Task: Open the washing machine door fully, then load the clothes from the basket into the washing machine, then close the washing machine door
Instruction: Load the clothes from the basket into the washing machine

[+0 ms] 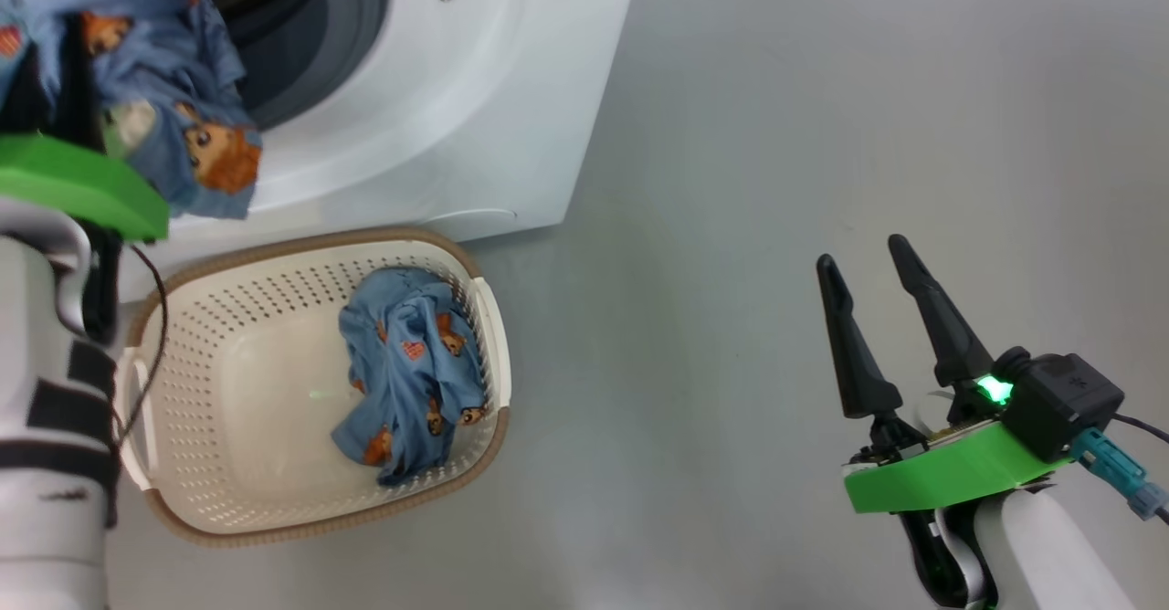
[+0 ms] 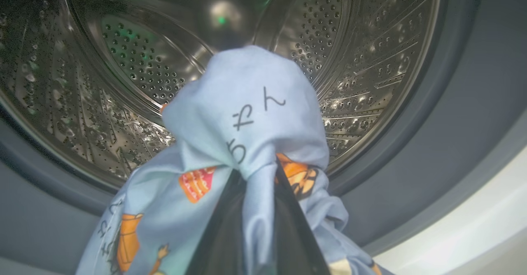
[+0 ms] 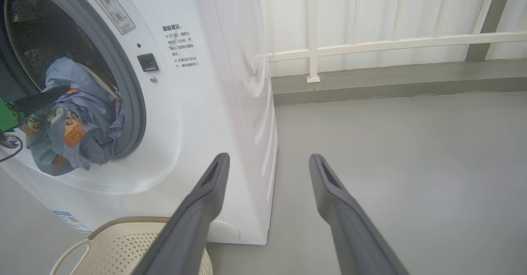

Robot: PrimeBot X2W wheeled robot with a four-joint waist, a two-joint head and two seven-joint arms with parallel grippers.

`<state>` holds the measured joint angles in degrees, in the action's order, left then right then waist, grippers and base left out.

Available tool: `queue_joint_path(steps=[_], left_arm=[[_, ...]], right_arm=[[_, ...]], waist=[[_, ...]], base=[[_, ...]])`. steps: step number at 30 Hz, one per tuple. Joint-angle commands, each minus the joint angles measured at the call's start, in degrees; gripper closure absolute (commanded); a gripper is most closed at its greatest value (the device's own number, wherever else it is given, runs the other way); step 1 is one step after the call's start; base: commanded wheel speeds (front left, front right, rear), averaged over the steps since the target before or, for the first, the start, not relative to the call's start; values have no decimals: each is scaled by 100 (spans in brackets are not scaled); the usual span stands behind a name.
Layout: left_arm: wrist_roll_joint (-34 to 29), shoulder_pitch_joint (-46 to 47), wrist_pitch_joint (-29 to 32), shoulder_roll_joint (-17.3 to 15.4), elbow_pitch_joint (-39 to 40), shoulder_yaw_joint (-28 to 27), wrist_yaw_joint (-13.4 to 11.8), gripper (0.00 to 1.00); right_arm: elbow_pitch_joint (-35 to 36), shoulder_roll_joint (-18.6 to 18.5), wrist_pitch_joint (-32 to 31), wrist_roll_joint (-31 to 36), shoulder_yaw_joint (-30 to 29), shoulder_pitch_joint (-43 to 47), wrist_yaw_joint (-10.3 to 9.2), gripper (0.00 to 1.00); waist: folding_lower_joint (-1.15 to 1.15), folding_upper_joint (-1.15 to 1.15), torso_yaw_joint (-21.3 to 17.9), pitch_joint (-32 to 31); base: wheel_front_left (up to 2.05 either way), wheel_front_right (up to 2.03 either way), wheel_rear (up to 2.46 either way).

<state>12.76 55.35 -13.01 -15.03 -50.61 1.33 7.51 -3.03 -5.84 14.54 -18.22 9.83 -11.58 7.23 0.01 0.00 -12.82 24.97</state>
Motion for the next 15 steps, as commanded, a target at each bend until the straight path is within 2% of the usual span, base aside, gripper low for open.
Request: queue_joint_path(steps=[1,15], left_arm=[[-106,323,29,-306,-65,-68,-16,100],[-334,1895,256,-691,-1391,233,-45,100]], right_arm=[[139,-13,46,-21,182,-83,25,0],[160,96,46,-45,481,-437,25,0]], waist=[[-1,0,-121,174],[-1,0,-469,796]], base=[[0,0,0],[0,0,0]])
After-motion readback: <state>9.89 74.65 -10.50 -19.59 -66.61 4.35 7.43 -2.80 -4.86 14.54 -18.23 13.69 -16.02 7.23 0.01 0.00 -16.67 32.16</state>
